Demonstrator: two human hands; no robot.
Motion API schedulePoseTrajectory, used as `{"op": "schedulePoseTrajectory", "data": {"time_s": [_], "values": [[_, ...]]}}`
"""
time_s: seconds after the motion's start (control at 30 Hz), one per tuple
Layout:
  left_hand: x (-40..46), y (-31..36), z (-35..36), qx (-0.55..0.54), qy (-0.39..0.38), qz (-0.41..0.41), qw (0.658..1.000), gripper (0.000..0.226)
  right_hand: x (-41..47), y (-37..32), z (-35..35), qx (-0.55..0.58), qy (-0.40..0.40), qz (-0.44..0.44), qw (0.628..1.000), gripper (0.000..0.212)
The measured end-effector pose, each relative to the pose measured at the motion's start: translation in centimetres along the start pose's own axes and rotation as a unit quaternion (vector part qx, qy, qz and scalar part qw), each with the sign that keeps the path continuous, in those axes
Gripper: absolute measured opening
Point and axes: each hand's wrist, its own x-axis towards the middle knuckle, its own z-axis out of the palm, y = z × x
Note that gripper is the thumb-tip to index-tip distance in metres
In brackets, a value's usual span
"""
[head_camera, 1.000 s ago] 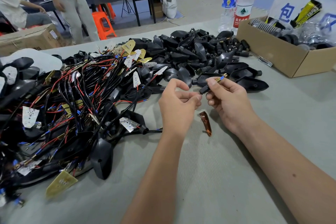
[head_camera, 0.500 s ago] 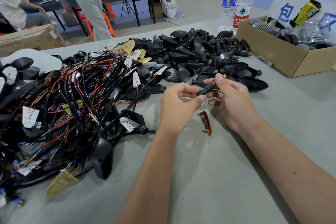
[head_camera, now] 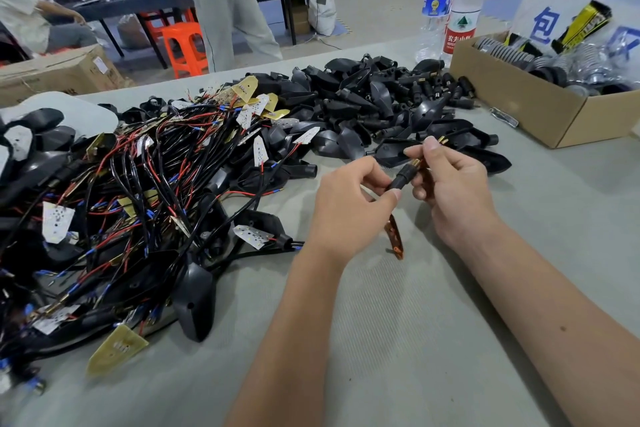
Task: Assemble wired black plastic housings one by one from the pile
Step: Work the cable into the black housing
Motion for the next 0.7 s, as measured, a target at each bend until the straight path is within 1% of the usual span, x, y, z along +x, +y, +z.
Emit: {"op": "schedulePoseTrajectory", "data": {"time_s": [0.07, 0.13, 0.23, 0.3, 0.37, 0.47, 0.57, 0.7], "values": [[0.12, 0.08, -0.10, 0.046, 0.026, 0.055, 0.997, 0.020, 0.01, -0.12, -0.07, 0.004, -0.013, -0.004, 1.000, 0.033], [0.34, 0.01, -0.18, 0.047, 0.046, 0.072, 0.995, 0.016, 0.03, -0.39, -0.15, 0.036, -0.035, 0.011, 0.999, 0.032], [0.47, -0.33, -0.30, 0.004, 0.063, 0.046, 0.997, 0.014, 0.08, -0.59, -0.17, 0.075, -0.064, 0.039, 0.994, 0.021], [0.38, -0.39, -0.36, -0.022, 0.063, 0.019, 0.998, 0.017, 0.05, -0.53, -0.17, 0.076, -0.062, 0.043, 0.994, 0.017], [0.30, -0.37, -0.43, -0.046, 0.042, -0.016, 0.998, 0.019, 0.07, -0.56, -0.18, 0.067, -0.044, 0.038, 0.996, 0.016], [0.24, -0.54, -0.67, -0.051, -0.004, -0.071, 0.996, 0.019, 0.29, -0.75, -0.49, 0.068, 0.004, 0.034, 0.997, 0.016], [0.20, -0.62, -0.92, -0.035, -0.016, -0.066, 0.997, 0.015, 0.50, -0.79, -0.67, 0.079, 0.029, 0.045, 0.995, 0.016], [0.35, -0.55, -0.81, -0.004, 0.016, -0.037, 0.999, 0.017, 0.64, -0.57, -0.60, 0.064, 0.028, 0.034, 0.997, 0.020]]}}
